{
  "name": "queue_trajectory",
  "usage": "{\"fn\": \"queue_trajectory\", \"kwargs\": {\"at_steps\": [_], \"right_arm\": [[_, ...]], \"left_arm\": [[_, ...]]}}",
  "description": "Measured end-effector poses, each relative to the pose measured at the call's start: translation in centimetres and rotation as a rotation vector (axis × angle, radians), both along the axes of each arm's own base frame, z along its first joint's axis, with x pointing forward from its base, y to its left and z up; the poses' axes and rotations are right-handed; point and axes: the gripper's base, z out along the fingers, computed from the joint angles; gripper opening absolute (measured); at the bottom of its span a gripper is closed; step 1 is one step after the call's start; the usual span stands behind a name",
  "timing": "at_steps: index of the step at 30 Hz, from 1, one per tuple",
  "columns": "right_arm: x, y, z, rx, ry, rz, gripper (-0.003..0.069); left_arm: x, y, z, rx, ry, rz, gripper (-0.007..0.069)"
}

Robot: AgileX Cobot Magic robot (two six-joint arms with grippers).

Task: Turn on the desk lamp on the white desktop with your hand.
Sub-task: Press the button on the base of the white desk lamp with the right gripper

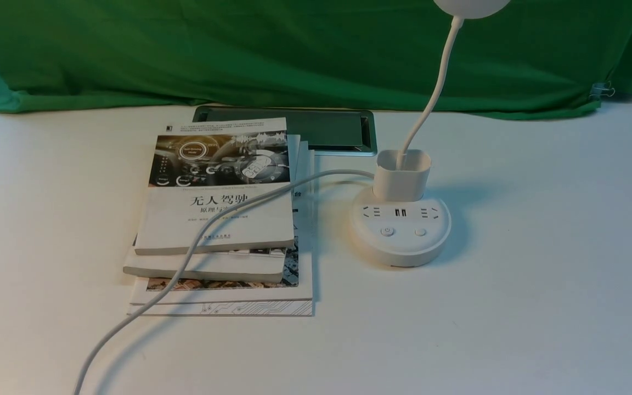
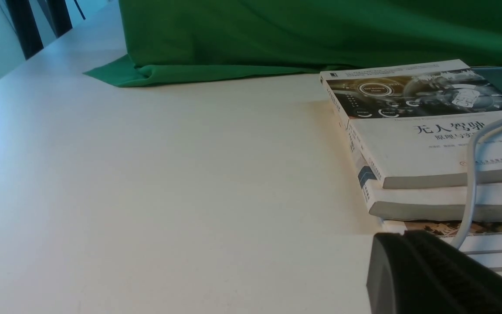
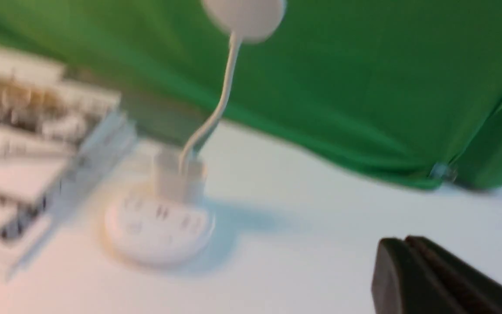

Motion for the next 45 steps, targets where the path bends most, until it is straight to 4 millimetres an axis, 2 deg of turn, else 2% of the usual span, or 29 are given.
{"fn": "queue_trajectory", "kwargs": {"at_steps": [1, 2, 3, 4, 6, 7, 8, 10, 12, 14, 16, 17, 18, 19, 22, 26, 33, 45], "right_arm": [[1.3, 0.4, 0.0, -0.020, 0.062, 0.018, 0.0027], [1.6, 0.4, 0.0, -0.022, 0.072, 0.019, 0.0027], [3.6, 1.0, -0.3, -0.047, 0.145, 0.046, 0.0027], [4.0, 1.2, -0.2, -0.054, 0.155, 0.057, 0.0027], [6.2, 2.3, -0.7, -0.080, 0.236, 0.097, 0.0027], [7.9, 3.3, -1.5, -0.103, 0.306, 0.134, 0.0027], [8.1, 3.5, -1.6, -0.106, 0.315, 0.143, 0.0027], [9.6, 4.7, -2.5, -0.135, 0.378, 0.186, 0.0027], [11.8, 7.0, -4.3, -0.169, 0.456, 0.247, 0.0027], [12.8, 8.3, -5.5, -0.204, 0.487, 0.279, 0.0027], [14.1, 9.9, -7.7, -0.242, 0.537, 0.310, 0.0027], [14.2, 10.1, -7.9, -0.246, 0.541, 0.315, 0.0027], [14.9, 11.0, -9.4, -0.263, 0.572, 0.329, 0.0027], [15.0, 11.0, -9.6, -0.265, 0.575, 0.329, 0.0027], [16.9, 12.3, -12.6, -0.282, 0.601, 0.332, 0.0027], [18.6, 13.1, -15.0, -0.280, 0.587, 0.319, 0.0027], [20.4, 13.8, -18.3, -0.263, 0.593, 0.289, 0.0027], [22.0, 14.5, -21.0, -0.245, 0.552, 0.270, 0.0027]], "left_arm": [[0.0, 0.0, 0.0, 0.000, 0.000, 0.000, 0.0021], [0.0, 0.0, 0.0, 0.000, 0.000, 0.000, 0.0021], [0.0, 0.0, 0.0, 0.000, 0.000, 0.000, 0.0021], [0.0, 0.0, 0.0, 0.000, 0.000, 0.000, 0.0021], [0.0, 0.0, 0.0, 0.001, 0.000, 0.000, 0.0021], [0.0, 0.0, 0.0, 0.001, 0.000, 0.000, 0.0021], [0.0, 0.0, 0.0, 0.001, 0.000, 0.000, 0.0021], [0.0, 0.0, 0.0, 0.001, 0.000, 0.000, 0.0021], [0.0, 0.0, 0.0, 0.001, 0.000, 0.000, 0.0021], [0.0, 0.0, 0.0, 0.001, 0.000, 0.000, 0.0021], [0.0, 0.0, 0.0, 0.001, 0.000, 0.000, 0.0021], [0.0, 0.0, 0.0, 0.001, 0.000, 0.000, 0.0021], [0.0, 0.0, 0.0, 0.001, 0.000, 0.000, 0.0021], [0.0, 0.0, 0.0, 0.001, 0.000, 0.000, 0.0021], [0.0, 0.0, 0.0, 0.002, 0.000, 0.000, 0.0021], [0.0, 0.0, 0.0, 0.002, 0.000, 0.000, 0.0021], [0.0, 0.0, 0.0, 0.002, 0.000, 0.000, 0.0021], [0.0, 0.0, 0.0, 0.003, 0.000, 0.000, 0.0021]]}}
